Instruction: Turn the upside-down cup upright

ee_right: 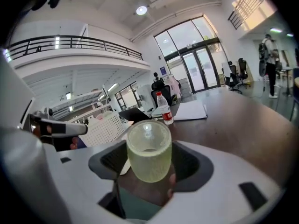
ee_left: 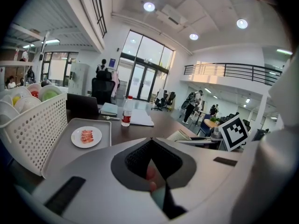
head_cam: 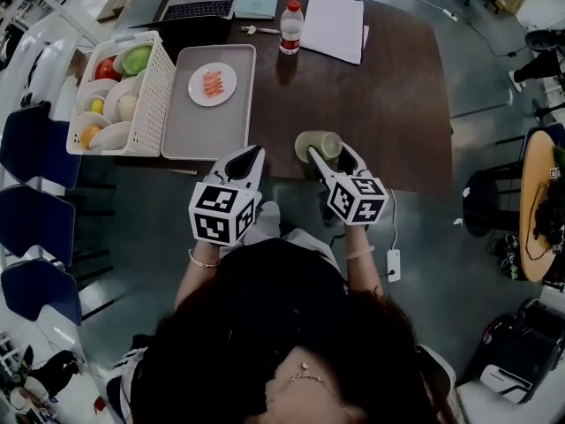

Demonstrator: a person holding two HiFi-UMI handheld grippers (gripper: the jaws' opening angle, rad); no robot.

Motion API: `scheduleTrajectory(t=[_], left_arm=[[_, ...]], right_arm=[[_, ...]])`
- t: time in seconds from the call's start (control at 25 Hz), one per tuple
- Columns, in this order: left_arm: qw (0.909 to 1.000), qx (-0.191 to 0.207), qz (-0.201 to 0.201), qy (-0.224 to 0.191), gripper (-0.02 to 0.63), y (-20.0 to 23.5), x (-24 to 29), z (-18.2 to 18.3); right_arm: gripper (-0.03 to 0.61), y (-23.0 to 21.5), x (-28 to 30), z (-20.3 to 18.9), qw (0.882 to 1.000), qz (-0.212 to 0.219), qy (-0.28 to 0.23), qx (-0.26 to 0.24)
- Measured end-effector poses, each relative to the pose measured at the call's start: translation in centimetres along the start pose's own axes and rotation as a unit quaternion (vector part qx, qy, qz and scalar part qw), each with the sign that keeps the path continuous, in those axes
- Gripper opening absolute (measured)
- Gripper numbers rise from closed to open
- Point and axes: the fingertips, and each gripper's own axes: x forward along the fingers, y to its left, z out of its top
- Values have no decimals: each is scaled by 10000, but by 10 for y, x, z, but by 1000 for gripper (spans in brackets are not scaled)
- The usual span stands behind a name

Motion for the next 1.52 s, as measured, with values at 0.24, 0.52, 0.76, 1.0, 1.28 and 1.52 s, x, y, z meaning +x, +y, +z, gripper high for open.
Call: scheduleTrajectory(t=[0.24, 0.52, 0.76, 1.0, 1.28, 1.52], left_arm=[[9999, -66, -72, -129, 2, -4, 2, 7], [9996, -75, -125, -244, 2, -11, 3, 15], [9993, -83, -215, -302, 2, -18, 3, 17], [9983, -158, -375, -411, 2, -25, 1, 21], [9962, -309, -626, -529, 2, -29, -4, 22], [9964, -368, -594, -479, 2, -25, -7, 18]], right_arm=[[308, 7, -16, 17, 9936, 579, -414, 875], [308, 9, -33, 32, 9800, 1036, -735, 1531], [308, 14, -45, 43, 9600, 1479, -996, 2160], [308, 19, -55, 52, 9315, 2036, -1213, 2761], [308, 21, -57, 43, 9024, 2361, -1257, 3379], [308, 24, -57, 38, 8745, 2647, -1259, 3865]])
